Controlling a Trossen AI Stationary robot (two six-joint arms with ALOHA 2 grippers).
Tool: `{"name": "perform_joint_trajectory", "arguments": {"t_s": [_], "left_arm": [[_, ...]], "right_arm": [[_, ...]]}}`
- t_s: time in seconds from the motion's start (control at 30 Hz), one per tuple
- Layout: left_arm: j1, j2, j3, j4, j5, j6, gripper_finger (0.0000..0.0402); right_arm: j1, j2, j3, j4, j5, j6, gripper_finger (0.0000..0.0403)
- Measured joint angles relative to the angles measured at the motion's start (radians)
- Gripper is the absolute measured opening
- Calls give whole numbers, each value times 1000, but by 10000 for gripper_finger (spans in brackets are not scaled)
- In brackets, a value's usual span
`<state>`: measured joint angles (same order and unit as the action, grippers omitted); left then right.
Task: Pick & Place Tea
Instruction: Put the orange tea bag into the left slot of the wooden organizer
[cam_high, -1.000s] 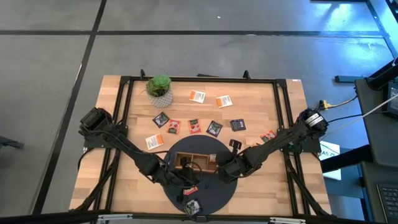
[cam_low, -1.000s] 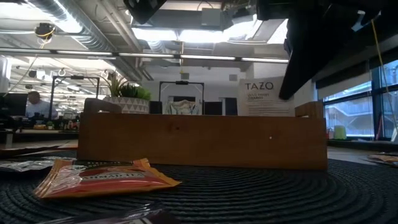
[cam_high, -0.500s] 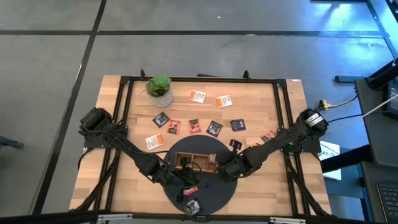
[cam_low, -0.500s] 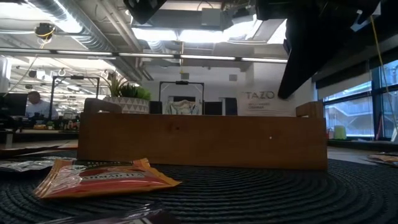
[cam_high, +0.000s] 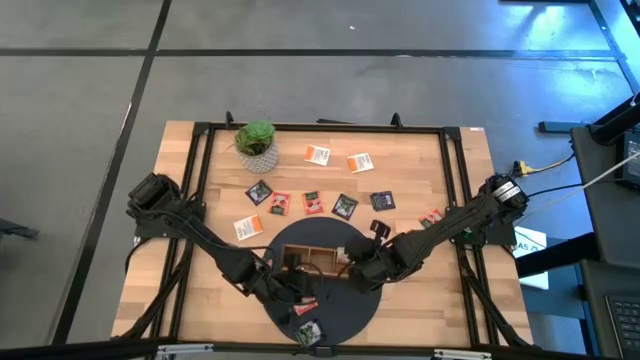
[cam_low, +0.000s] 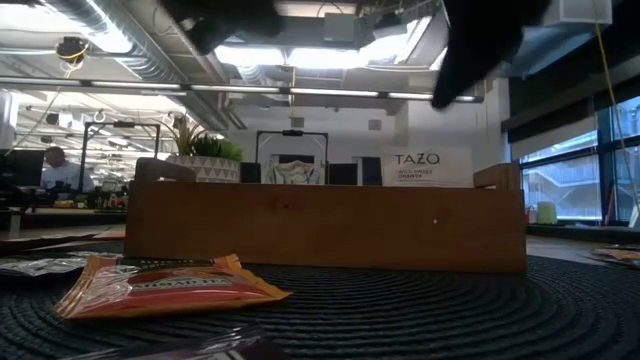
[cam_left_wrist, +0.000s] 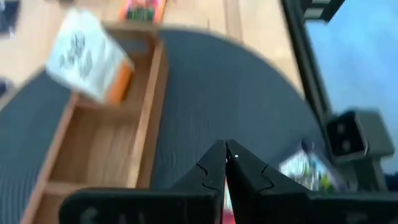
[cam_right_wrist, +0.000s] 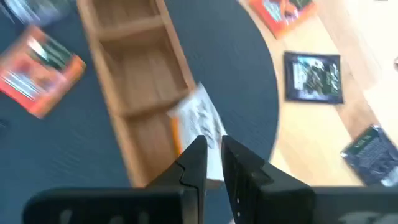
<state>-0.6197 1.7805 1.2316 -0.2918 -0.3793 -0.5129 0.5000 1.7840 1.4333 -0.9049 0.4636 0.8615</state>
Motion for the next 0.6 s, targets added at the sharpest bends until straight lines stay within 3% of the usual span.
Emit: {"name": "perform_joint_trajectory", "arguments": {"t_s": [0.1, 0.33, 0.47, 0.6], "left_arm": [[-22, 0, -10, -20, 6, -46, 10], [-88, 1, -64, 23, -15, -164, 8], [-112, 15, -109, 138, -60, -245, 7], [-124, 84, -115, 187, -66, -270, 10]], "right_arm": [[17, -2, 39, 57, 2, 49, 53], [74, 6, -9, 427, -1, -3, 53], [87, 6, -63, 628, -1, -62, 53], [91, 12, -77, 707, -10, -82, 53]]}}
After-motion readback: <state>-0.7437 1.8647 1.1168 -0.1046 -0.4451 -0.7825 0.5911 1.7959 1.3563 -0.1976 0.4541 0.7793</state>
